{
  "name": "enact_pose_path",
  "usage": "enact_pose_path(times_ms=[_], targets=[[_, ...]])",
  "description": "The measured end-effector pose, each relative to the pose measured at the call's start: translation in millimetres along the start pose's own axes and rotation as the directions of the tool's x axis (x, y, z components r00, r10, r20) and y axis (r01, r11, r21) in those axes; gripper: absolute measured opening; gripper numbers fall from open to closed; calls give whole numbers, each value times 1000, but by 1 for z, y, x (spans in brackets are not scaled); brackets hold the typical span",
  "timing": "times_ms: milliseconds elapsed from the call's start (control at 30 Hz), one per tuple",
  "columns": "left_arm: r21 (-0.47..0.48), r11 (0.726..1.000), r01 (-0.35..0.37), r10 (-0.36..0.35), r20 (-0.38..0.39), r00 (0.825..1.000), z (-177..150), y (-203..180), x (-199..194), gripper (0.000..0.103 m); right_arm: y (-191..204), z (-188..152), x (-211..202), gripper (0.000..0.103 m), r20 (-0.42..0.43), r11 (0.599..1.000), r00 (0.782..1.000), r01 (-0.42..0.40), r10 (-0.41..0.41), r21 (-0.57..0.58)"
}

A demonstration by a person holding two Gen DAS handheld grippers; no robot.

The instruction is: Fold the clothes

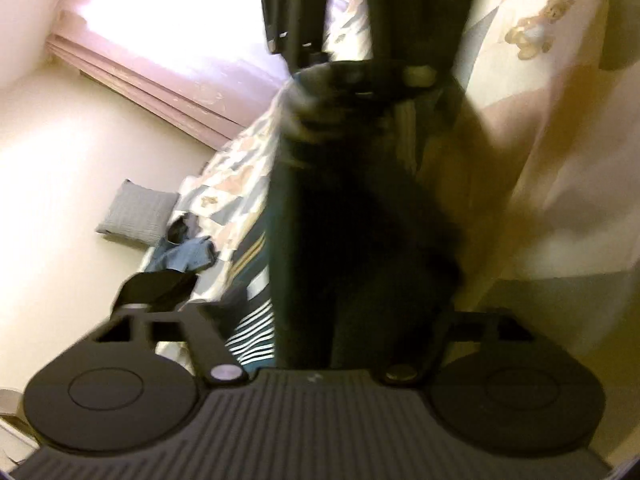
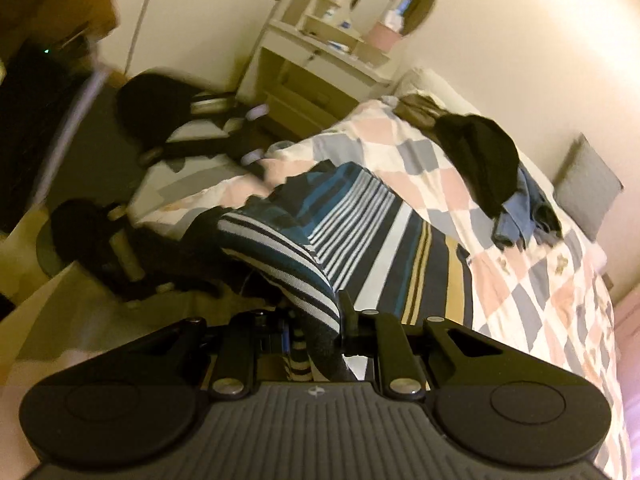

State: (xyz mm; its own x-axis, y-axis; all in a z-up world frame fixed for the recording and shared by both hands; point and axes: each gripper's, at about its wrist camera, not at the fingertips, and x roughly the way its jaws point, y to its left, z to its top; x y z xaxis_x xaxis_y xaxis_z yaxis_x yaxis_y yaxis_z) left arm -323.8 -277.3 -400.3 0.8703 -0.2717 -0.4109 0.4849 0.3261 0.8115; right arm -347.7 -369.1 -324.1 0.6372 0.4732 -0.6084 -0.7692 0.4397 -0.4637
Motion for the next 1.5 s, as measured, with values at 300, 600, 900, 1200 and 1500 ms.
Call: enact_pose_path(times_ms=[300,600,900,1200,1500], targets=[[2,994,112,-111,-43,993,-15,-11,4,13,27,-49,-9,64,-31,950,998,-60,53,-305],[24,994,103,-101,-59,993,-14,-25,-1,18,-19,-176,-16,68,-174,828,977,4,-123,-561],[-52,986,156,-159,-42,986,-13,-8,4,11,-19,-201,26,30,-74,714,993,10,-87,-701],[-605,708,364,-411,66,909,-35,154,16,11,-183,-51,25,18,-311,909,879,-406,361,-95],[-978,-143,154,-554,208,806,-180,253,137,9,-342,48,194,19,-165,821,838,-437,520,369]])
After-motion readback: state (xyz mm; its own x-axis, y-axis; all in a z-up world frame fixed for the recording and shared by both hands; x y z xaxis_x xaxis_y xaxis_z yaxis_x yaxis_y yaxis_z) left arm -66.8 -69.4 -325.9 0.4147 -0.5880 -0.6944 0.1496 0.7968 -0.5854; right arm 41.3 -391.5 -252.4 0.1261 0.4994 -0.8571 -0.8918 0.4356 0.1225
